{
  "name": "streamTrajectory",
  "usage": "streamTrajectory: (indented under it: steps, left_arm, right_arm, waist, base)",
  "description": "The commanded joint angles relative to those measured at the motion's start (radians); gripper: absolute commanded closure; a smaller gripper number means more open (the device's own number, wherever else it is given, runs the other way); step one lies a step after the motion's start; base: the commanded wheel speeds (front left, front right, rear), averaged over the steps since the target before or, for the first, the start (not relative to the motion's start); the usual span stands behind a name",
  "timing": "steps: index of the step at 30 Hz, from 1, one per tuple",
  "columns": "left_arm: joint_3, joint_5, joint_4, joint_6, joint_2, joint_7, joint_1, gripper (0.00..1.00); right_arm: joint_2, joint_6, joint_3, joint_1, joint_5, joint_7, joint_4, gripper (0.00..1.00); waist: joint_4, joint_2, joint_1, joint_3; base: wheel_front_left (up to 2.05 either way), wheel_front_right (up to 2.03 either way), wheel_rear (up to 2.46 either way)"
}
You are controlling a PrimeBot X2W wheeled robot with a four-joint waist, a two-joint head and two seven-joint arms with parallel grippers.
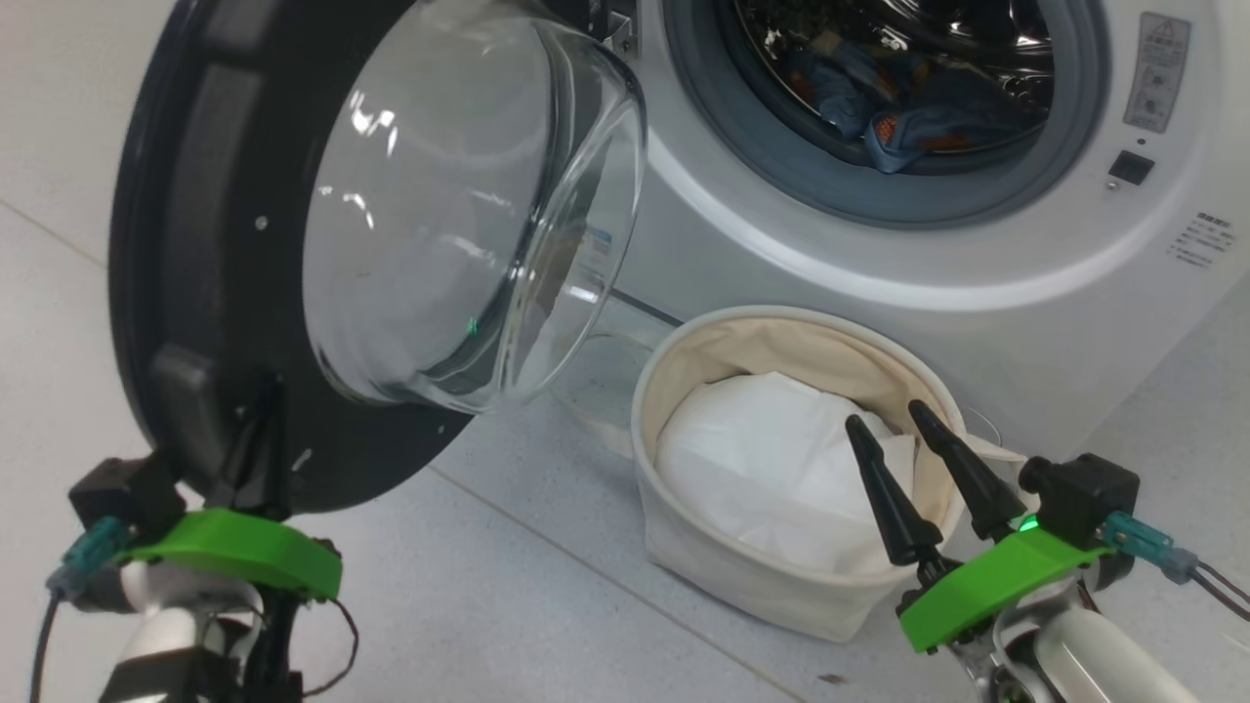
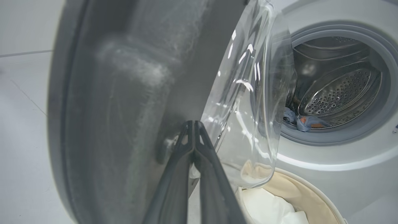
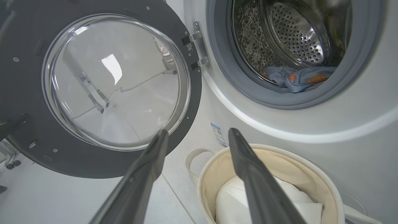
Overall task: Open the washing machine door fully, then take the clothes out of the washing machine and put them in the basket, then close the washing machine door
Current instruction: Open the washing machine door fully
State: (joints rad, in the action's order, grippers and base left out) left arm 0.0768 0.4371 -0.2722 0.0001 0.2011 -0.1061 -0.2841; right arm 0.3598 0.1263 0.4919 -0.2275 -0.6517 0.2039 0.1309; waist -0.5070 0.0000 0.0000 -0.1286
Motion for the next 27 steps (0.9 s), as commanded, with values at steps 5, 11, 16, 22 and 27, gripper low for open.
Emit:
streamTrajectory:
  steps: [5,11,16,22,27]
  left_arm:
    - [-0.084,0.032,-0.023,0.002,0.067,-0.002,-0.086,1.00]
    - [-0.134,0.089,-0.120,-0.008,0.087,0.000,-0.151,1.00]
    - [-0.141,0.101,-0.208,-0.026,0.109,-0.010,-0.203,1.00]
    - [-0.129,0.102,-0.313,-0.038,0.111,-0.025,-0.270,1.00]
    - [-0.123,0.101,-0.402,-0.045,0.117,-0.041,-0.319,1.00]
  right_arm:
    - [0.021,0.004,0.021,-0.047,0.003,0.002,-0.025,0.00]
    - [0.024,0.004,0.037,-0.061,-0.001,0.003,-0.015,0.00]
    - [0.024,0.004,0.046,-0.067,-0.006,0.008,-0.006,0.00]
    - [0.022,0.004,0.062,-0.075,-0.012,0.016,0.008,0.00]
    - [0.024,0.004,0.070,-0.079,-0.016,0.022,0.017,0.00]
  waist:
    - [0.002,0.0000,0.0000,-0.017]
    - [-0.001,0.0000,0.0000,-0.029]
    - [-0.005,0.0000,0.0000,-0.036]
    - [-0.017,0.0000,0.0000,-0.037]
    - [-0.021,0.0000,0.0000,-0.029]
  base:
    - [0.00,0.00,0.00]
    - [0.00,0.00,0.00]
    - [0.00,0.00,0.00]
    - [0.00,0.00,0.00]
    - [0.00,0.00,0.00]
